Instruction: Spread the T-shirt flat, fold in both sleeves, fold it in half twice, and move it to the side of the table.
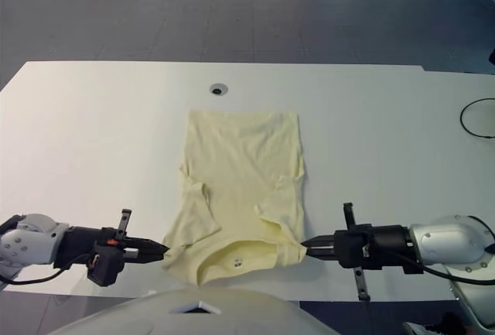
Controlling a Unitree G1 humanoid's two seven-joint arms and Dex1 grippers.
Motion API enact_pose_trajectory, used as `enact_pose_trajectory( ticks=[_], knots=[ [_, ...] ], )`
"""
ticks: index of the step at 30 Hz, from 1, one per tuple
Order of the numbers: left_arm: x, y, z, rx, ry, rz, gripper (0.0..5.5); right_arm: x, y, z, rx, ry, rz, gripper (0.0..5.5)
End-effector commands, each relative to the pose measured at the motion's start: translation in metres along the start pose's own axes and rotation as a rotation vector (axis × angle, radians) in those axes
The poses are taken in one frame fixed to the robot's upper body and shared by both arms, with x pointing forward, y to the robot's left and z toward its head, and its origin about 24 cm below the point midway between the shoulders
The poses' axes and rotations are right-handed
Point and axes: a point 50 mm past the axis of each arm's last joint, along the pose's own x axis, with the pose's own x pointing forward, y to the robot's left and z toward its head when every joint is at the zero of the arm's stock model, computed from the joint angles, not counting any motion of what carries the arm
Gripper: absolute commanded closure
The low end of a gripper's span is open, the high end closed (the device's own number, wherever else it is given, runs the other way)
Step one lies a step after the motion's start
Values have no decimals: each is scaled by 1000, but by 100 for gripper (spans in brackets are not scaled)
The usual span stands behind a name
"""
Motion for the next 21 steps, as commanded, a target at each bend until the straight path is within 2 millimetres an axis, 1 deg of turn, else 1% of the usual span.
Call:
enact_pose_trajectory(
  ticks=[1, 4, 10, 14, 17, 19, 21],
  knots=[
    [-7, 4, 12, -29, -11, -12, 547, -6, 4, 10, 44, -53, 56, 550],
    [-10, 6, 20, -41, -25, -5, 547, -8, 2, 15, 75, -92, 57, 550],
    [-24, 10, 31, -67, -1, -15, 547, -14, 3, 22, 120, -154, 81, 550],
    [-29, 15, 39, -83, -7, -17, 547, -17, -2, 23, 133, -162, 94, 550],
    [-31, 24, 40, -104, -20, -3, 547, -21, -13, 19, 143, -141, 105, 550],
    [-29, 33, 36, -113, -20, -9, 547, -22, -25, 15, 146, -123, 100, 550],
    [-26, 46, 32, -118, -32, -17, 547, -23, -41, 11, 148, -112, 95, 550]
  ],
)
